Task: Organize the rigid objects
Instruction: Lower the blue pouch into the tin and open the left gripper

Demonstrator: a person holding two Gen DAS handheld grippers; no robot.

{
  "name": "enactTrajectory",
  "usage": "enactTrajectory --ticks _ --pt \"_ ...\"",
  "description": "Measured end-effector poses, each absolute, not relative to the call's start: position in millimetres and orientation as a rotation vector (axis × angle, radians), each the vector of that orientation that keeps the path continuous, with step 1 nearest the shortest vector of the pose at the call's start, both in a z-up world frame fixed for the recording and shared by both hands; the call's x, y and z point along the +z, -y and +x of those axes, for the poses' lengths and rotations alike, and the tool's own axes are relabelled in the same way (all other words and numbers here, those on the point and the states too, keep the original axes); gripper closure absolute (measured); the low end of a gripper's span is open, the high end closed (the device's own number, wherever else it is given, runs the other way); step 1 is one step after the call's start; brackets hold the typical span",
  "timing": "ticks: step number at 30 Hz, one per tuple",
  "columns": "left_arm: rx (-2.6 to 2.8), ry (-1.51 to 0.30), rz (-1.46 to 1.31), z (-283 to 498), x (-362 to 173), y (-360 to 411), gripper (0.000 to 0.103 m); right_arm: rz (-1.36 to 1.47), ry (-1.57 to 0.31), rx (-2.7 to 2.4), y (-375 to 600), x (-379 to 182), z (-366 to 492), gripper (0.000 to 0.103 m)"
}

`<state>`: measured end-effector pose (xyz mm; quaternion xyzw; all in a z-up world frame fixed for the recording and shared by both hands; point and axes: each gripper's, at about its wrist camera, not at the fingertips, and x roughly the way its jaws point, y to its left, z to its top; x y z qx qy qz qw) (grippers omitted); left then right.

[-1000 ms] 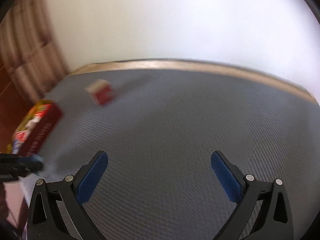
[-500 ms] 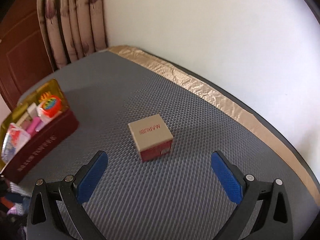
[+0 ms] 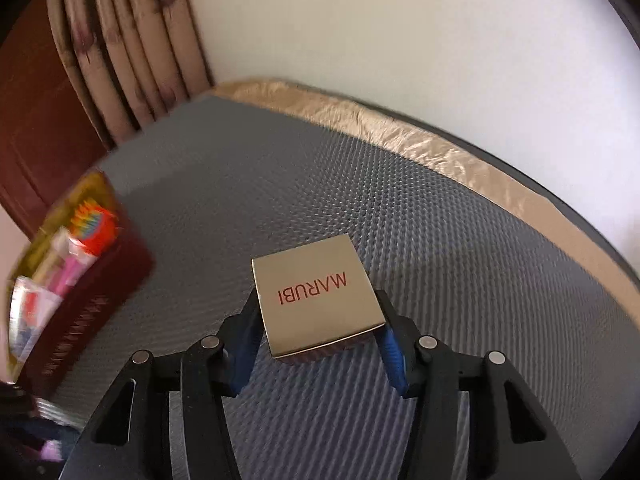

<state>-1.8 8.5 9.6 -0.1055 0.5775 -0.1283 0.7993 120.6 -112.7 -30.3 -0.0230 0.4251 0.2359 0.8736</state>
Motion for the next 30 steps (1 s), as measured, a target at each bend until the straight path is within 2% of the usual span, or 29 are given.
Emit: enactTrajectory --ticks 7,15,20,25,30 --pt "-0.298 -1.193 -0.217 -22 24 -8 0.072 0.001 -0.856 0.424 131 -36 15 0.054" --pt "-0.242 -1.102 -0.236 -44 76 -70 0.072 -0.004 -0.859 0.373 130 -48 -30 0.054" --pt "-0.131 -1.055 -0.230 -24 104 -129 0.072 -0.012 -0.835 0.332 131 -45 -32 0.054" --pt "-0.045 -1.066 -0.213 18 95 -166 0.072 -0.012 -0.837 0.311 131 -45 -31 0.054" --pt "-0.013 -1.101 -0.209 56 63 -176 0.072 -0.010 -0.843 0.317 131 -46 -31 0.054"
